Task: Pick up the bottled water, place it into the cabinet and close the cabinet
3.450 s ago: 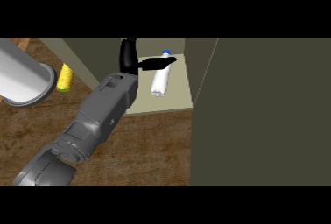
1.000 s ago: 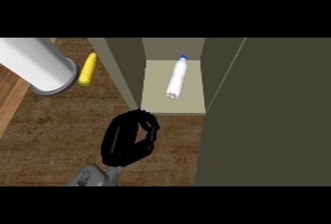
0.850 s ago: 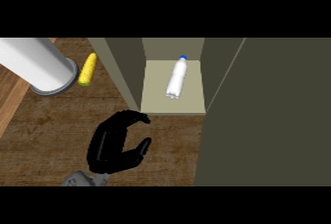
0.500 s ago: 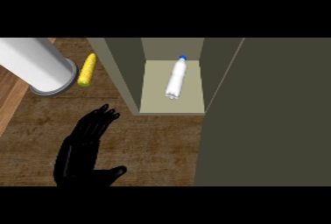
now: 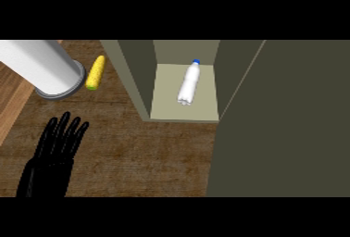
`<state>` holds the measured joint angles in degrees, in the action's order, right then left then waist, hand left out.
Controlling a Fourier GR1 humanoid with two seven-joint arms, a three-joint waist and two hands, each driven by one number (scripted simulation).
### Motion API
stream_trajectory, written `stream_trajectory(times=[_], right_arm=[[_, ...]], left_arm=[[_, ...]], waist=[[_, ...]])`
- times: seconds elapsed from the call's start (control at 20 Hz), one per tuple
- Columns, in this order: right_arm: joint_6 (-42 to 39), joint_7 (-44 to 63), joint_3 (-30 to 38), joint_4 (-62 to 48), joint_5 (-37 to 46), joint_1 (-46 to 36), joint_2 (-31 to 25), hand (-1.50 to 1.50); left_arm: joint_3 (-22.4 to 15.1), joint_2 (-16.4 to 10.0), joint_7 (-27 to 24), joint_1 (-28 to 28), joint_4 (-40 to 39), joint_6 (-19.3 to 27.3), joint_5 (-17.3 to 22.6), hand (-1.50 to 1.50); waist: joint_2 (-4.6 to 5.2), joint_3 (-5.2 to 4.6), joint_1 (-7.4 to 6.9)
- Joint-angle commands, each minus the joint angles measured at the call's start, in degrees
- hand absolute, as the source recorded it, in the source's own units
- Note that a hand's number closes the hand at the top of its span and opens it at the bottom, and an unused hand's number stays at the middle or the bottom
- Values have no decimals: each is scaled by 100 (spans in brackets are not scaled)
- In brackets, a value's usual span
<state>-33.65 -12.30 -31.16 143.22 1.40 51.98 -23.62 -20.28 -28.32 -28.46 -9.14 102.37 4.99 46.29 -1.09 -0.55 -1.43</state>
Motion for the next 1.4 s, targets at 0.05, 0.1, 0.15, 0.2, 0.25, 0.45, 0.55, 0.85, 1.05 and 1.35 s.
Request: stream_trajectory(times=[0.05,0.1,0.15,0.2,0.25,0.45,0.55,0.85,1.05,1.35], right_arm=[[-284,682,-725,1082,1011,-568,-341,150],[-218,791,-869,977,1021,-508,-347,150],[-125,835,-1052,844,917,-588,-221,150],[-32,908,-1305,842,795,-538,-122,150],[118,1002,-1329,854,693,-521,-51,150],[422,1014,-1811,442,269,-649,342,150],[472,1029,-1870,420,186,-757,397,150],[498,1335,-1769,258,83,-1188,355,150],[556,1458,-1640,96,-12,-1482,401,150],[427,1626,-1443,43,-41,-1943,247,150]], left_arm=[[340,-320,96,-224,231,-279,332,-150],[348,-345,-51,-404,201,-401,294,-150],[474,-435,27,-384,190,-491,436,-150],[508,-501,64,-403,303,-538,472,-150],[522,-574,15,-588,387,-567,429,-150],[726,-759,77,-632,392,-860,651,-150],[726,-810,4,-850,414,-1051,677,-150],[1077,-1120,22,-804,295,-1437,844,-150],[1044,-1225,90,-917,446,-1639,912,-150],[1157,-1304,112,-774,378,-1736,955,-150]], waist=[[-2,-27,-151],[-11,-33,-153],[28,-37,-183],[38,-25,-155],[45,-26,-247],[122,-19,-317],[115,-26,-451],[212,-44,-645],[244,-43,-849],[321,-68,-1007]])
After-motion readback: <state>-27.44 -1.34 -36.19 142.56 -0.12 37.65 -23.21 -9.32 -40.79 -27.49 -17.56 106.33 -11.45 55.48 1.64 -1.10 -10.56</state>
